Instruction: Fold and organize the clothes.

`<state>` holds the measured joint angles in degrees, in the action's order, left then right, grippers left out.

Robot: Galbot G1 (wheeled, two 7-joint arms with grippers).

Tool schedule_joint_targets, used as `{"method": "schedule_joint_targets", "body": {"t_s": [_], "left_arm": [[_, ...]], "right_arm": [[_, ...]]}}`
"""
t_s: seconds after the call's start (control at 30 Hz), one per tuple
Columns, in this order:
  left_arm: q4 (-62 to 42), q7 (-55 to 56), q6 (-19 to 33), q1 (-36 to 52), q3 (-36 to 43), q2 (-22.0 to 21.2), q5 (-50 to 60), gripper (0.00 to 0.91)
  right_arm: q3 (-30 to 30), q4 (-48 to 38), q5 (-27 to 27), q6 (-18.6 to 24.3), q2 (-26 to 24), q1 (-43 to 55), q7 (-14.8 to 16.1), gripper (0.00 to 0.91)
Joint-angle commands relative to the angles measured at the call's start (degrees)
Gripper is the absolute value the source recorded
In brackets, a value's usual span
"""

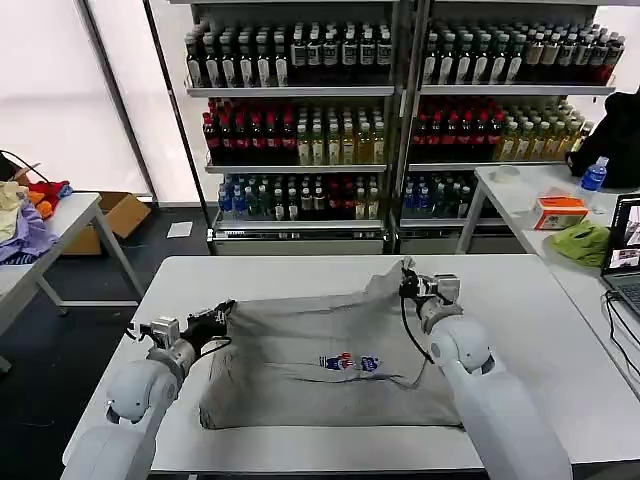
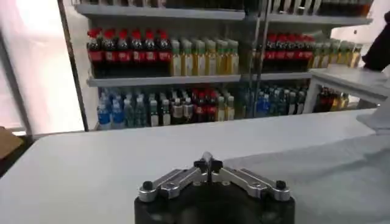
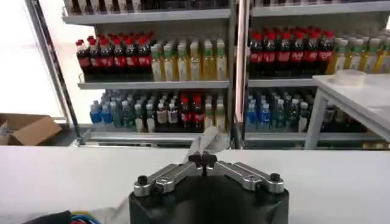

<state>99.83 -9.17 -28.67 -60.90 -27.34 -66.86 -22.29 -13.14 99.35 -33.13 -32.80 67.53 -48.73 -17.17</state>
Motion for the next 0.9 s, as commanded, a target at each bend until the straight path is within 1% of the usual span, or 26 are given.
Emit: {"method": "schedule_joint_targets", "body": {"t_s": [0.03, 0.1, 0.2, 0.37, 0.6, 0.9], "left_arm": [[8.3, -0.9, 0.7, -10.9, -3.3, -0.1, 0.6, 0.010], [9.0, -1.2, 0.8, -11.9, -3.3, -0.1, 1.1, 0.010], [9.9, -1.7, 0.7, -13.2, -3.1, -0.6, 2.0, 0.010], [10.5, -2.2, 0.7, -14.3, -3.0, -1.1, 2.7, 0.010], [8.8, -3.0, 0.7, -14.5, -3.0, -1.3, 3.5, 0.010], [6.1, -5.0, 1.7, -13.7, -2.4, -1.7, 5.2, 0.010]], "right_arm": [[-4.4, 8.6, 0.2, -0.2, -1.0, -12.6, -2.5, 0.000], [-5.2, 10.0, 0.0, -0.3, -1.1, -14.5, -3.2, 0.000], [-8.0, 15.0, -0.1, -0.3, -1.4, -19.2, -4.3, 0.000], [-10.6, 18.7, 0.1, -0.3, -1.8, -24.2, -5.2, 0.000], [-12.6, 20.0, 1.5, -0.2, -1.5, -29.4, -5.8, 0.000], [-11.1, 18.3, 4.0, 0.0, -0.3, -30.2, -6.0, 0.000]]}}
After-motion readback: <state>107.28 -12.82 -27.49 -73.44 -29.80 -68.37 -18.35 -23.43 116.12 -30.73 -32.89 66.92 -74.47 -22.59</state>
